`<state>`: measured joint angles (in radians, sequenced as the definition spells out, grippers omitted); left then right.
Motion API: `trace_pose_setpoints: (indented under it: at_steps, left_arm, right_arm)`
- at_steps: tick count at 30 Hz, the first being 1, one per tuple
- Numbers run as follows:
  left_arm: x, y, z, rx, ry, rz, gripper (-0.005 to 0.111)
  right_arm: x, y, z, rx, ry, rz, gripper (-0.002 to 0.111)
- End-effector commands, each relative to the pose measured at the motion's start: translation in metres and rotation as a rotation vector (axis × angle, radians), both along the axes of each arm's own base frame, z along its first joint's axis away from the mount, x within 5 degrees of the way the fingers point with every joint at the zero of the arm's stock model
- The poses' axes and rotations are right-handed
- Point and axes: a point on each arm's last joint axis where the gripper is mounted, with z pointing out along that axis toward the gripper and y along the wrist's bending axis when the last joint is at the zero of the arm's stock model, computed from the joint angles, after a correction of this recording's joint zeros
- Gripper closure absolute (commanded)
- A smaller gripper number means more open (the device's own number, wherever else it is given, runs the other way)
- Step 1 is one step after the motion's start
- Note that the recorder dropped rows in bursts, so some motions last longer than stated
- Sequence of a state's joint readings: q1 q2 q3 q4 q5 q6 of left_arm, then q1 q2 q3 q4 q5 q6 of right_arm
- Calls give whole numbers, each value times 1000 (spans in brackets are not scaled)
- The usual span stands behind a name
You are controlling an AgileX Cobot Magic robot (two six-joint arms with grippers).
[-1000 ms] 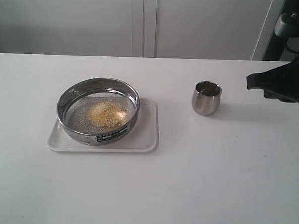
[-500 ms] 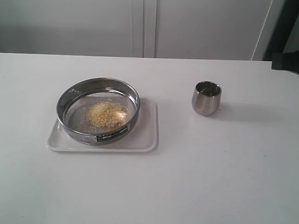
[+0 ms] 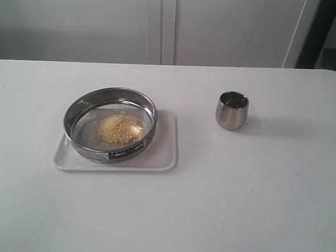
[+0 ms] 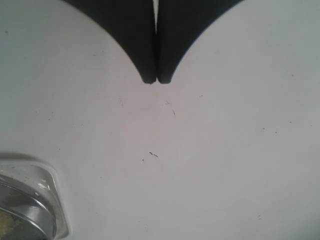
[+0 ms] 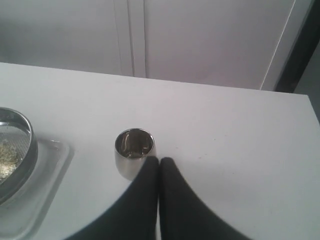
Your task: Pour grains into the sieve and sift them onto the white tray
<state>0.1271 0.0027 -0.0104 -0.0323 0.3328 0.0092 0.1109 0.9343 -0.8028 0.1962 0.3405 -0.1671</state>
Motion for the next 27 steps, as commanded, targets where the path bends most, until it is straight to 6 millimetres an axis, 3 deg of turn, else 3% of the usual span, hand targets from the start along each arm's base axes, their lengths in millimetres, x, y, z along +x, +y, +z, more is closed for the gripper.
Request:
trace_pose_setpoints:
  at_steps: [1,27]
  left_arm:
    - [0,0,-4,-14,15,3,107]
    - [0,0,-4,-14,15,3,107]
  right_arm:
    - [-8,-3,4,-5,-77,-11,108]
    - [-11,-2,4,-2,-61,-7,108]
